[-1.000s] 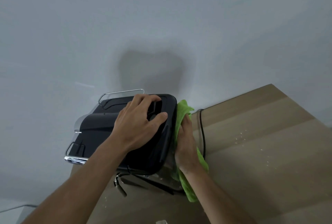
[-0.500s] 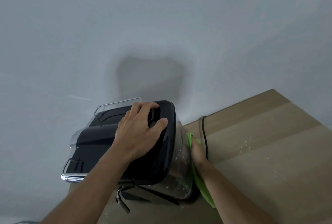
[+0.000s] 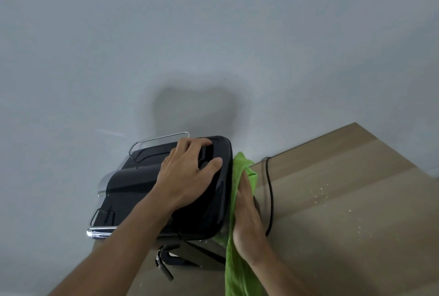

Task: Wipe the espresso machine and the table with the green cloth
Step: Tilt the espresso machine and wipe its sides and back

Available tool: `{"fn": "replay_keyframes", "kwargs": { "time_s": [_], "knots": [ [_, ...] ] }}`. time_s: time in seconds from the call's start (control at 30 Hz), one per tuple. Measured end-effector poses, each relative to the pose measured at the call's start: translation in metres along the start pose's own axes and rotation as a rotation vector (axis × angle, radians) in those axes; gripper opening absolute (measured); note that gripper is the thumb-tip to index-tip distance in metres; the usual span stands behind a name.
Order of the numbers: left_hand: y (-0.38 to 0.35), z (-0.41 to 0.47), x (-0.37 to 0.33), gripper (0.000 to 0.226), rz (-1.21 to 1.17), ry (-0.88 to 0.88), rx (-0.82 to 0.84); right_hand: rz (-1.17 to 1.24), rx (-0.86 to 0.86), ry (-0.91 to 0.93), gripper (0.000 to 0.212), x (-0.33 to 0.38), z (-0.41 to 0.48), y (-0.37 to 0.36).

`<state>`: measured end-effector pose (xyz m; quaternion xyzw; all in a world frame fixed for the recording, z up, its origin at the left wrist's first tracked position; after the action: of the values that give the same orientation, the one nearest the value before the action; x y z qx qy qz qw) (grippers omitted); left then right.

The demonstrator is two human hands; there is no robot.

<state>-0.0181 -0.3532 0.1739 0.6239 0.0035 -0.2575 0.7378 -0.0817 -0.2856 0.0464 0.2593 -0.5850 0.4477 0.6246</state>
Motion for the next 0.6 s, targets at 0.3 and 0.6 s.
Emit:
{"fn": "replay_keyframes", "kwargs": {
  "time_s": [0.3, 0.6],
  "knots": [
    [-0.001, -0.004, 0.011, 0.083, 0.02, -0.129, 0.103, -0.076, 0.001, -0.084, 0.044, -0.013, -0.009, 0.0],
    [-0.007, 0.017, 0.012, 0.086, 0.051, -0.044, 0.05, 0.112, -0.074, -0.34, 0.056, -0.103, 0.053, 0.004]
  ]
}}
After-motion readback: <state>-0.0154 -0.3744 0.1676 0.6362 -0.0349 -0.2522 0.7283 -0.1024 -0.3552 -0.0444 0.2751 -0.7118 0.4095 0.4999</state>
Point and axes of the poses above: each hand's wrist, its own z-axis towards the middle knuckle, its own y-axis out of the back of the hand, x = y × z, the point moved 9 cm from there along z, towards the middle knuckle, and after that the axes turned 13 degrees about -x, right-handed, at the moved point
